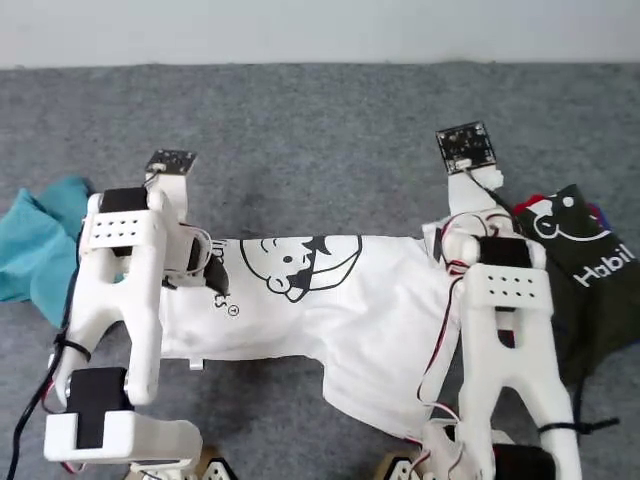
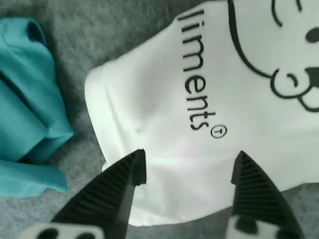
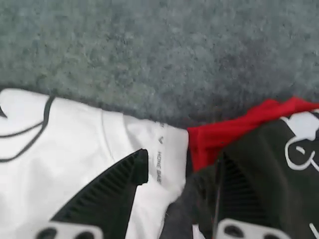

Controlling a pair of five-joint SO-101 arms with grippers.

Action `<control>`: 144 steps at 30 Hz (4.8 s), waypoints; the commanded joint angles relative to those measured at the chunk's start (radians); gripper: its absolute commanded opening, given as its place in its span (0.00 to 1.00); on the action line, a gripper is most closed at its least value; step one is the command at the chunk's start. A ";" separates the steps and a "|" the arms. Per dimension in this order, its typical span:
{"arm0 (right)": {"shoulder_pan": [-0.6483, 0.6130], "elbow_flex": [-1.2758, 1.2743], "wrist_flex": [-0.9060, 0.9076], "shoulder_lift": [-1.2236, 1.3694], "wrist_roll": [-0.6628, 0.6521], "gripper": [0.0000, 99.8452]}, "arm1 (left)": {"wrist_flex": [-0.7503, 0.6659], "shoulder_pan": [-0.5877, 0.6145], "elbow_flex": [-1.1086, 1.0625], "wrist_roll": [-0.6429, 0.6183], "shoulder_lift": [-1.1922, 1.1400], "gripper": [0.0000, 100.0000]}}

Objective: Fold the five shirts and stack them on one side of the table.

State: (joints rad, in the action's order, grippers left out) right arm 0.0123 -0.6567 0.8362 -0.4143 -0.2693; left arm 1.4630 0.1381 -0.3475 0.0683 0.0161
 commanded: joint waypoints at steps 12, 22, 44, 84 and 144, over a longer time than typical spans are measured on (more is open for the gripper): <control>-0.031 0.149 -0.156 0.325 0.020 0.23 | -0.292 0.133 0.024 -0.087 -0.123 0.28; -0.030 0.226 -0.150 0.455 0.020 0.23 | -0.155 0.055 0.168 -0.081 -0.388 0.28; -0.030 0.219 -0.148 0.456 0.018 0.23 | 0.104 0.189 0.415 -0.080 -0.413 0.28; 0.007 0.213 -0.205 0.657 0.021 0.23 | -0.061 0.009 0.460 -0.081 -0.597 0.01; 0.007 1.135 0.325 0.995 0.107 0.24 | 0.029 0.153 0.917 -0.068 -0.779 0.10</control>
State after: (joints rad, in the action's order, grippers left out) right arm 0.0092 0.3498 1.0572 0.5892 -0.1726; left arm 1.4047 0.2608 0.4565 -0.0253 -0.7649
